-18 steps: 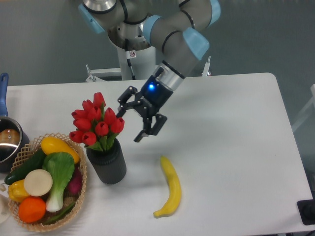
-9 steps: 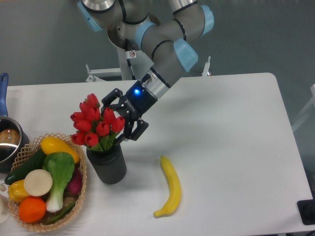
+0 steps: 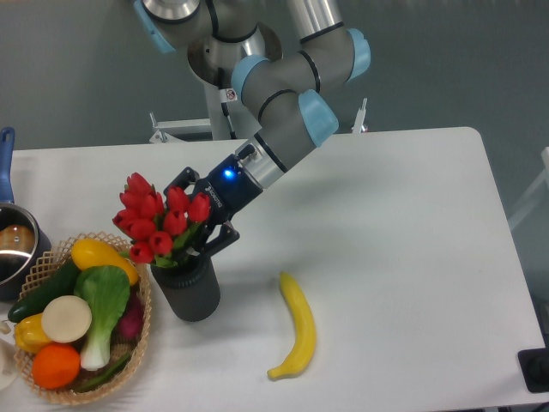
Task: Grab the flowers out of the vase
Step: 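Lower the gripper around the tulip stems and close it, then lift the gripped tulips up out of the grey vase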
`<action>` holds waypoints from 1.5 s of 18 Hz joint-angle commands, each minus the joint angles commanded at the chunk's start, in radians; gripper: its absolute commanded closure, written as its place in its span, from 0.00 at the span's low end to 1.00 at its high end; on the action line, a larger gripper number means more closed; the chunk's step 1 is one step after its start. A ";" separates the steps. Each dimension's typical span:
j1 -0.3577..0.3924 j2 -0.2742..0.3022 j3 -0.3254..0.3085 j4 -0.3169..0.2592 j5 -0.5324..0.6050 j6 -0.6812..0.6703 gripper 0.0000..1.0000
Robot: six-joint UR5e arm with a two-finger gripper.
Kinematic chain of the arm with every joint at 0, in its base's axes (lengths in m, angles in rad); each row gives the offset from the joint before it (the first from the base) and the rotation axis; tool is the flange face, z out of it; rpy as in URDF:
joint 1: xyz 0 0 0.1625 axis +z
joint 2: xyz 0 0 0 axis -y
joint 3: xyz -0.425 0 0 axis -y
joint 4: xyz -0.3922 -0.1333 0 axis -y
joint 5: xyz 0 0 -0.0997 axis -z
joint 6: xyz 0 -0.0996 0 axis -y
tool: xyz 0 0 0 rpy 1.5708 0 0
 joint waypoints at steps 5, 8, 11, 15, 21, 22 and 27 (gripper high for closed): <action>0.015 0.015 0.032 0.000 -0.006 -0.063 1.00; 0.026 0.032 0.086 0.000 -0.069 -0.159 1.00; 0.043 0.043 0.144 0.000 -0.104 -0.280 1.00; 0.051 0.046 0.198 0.000 -0.126 -0.440 1.00; 0.064 0.080 0.213 -0.002 -0.129 -0.548 1.00; 0.067 0.087 0.213 -0.002 -0.136 -0.563 1.00; 0.121 0.117 0.259 -0.006 -0.172 -0.624 1.00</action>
